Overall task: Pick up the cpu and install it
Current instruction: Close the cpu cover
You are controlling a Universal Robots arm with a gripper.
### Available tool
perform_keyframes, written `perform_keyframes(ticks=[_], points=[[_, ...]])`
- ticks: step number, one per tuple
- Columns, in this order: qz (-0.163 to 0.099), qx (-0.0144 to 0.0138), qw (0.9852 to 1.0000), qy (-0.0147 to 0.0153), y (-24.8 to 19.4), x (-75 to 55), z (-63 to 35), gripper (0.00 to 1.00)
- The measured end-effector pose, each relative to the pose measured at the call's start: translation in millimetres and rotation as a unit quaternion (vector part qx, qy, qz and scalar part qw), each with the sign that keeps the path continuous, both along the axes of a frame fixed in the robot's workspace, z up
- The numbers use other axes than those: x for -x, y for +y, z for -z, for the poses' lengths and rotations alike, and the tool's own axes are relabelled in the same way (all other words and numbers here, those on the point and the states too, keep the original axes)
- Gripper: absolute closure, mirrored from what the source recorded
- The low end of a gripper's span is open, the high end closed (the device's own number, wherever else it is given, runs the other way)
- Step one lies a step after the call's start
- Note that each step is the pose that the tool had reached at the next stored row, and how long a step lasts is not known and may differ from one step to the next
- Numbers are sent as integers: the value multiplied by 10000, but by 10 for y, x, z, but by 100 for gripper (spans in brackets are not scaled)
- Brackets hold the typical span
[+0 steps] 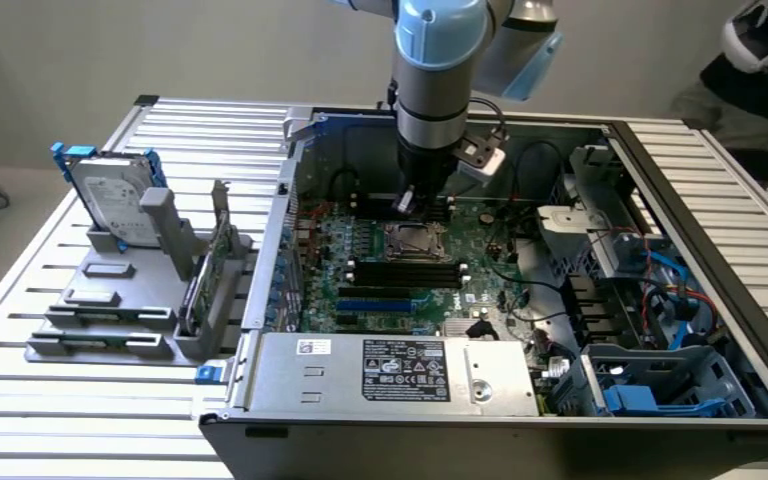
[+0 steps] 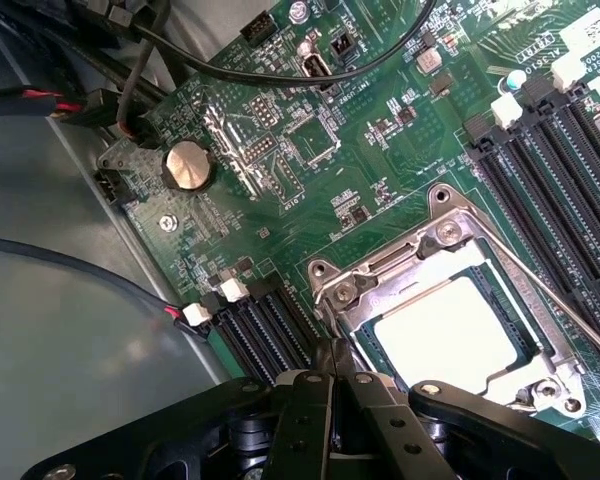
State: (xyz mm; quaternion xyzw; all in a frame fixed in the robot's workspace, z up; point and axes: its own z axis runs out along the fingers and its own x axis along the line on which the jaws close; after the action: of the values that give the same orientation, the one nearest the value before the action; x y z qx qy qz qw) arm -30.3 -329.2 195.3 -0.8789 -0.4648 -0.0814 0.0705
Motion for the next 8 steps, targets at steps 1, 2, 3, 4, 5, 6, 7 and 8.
perform_keyframes(ticks=[1, 2, 3, 4, 5, 6, 7, 8], points=[[7, -1, 10000, 0, 0, -2, 1, 89], [14, -4, 10000, 0, 0, -4, 1, 89], [22, -6, 10000, 0, 0, -5, 2, 89], [29, -9, 10000, 0, 0, -7, 2, 89], [36, -12, 10000, 0, -1, -9, 3, 89], [43, -15, 10000, 0, -1, -11, 3, 89], [50, -18, 10000, 0, -1, -12, 3, 89], [57, -21, 10000, 0, -1, -14, 4, 89]])
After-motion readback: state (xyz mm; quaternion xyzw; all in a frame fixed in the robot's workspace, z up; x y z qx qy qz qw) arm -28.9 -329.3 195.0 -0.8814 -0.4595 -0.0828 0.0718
